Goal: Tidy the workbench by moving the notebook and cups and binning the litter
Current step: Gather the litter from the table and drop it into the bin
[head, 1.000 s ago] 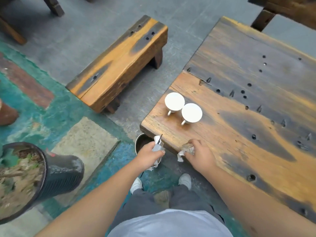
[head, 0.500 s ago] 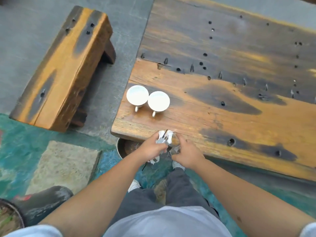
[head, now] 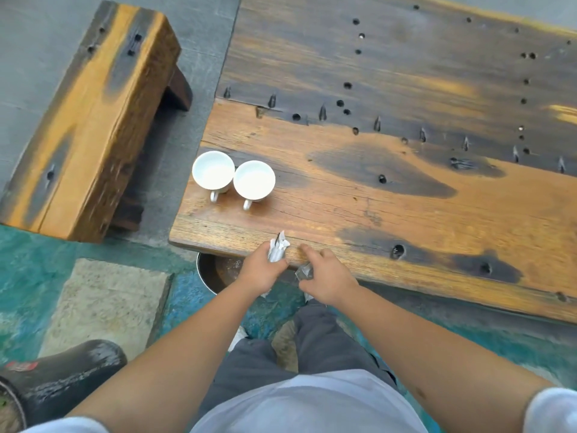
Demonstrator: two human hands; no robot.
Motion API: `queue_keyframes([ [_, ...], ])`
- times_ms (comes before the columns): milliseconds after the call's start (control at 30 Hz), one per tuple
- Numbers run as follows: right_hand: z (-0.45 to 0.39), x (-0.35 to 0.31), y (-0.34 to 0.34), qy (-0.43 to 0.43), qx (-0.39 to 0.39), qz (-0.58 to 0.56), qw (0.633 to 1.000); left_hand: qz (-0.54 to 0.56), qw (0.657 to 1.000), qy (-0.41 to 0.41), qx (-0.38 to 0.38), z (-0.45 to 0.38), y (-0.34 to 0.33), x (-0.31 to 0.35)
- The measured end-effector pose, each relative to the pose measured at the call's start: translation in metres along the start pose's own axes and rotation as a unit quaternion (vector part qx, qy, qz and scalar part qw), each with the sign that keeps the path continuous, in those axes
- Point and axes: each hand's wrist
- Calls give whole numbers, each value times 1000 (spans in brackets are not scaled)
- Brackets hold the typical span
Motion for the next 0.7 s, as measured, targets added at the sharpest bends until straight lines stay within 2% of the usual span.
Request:
queue_keyframes([
  [167, 4, -5, 4, 36, -9, 45, 998, 46, 998, 18, 46, 20, 18, -10],
  [367, 3, -48, -5, 111, -30, 107, 988, 103, 987, 50, 108, 66, 38, -42],
  [533, 0, -91, -34, 175, -68, 151, 970, 165, 967, 87, 171, 109, 49, -83],
  [700, -13, -121, -72, 182, -98, 155, 966, 216, 950, 100, 202, 127, 62, -124],
])
Point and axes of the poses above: each hand's wrist, its own z-axis away from the middle knuckle, its own y-axis out of the back of the hand, x = y × z, and after that the axes turned 9 degrees about -x, right-handed
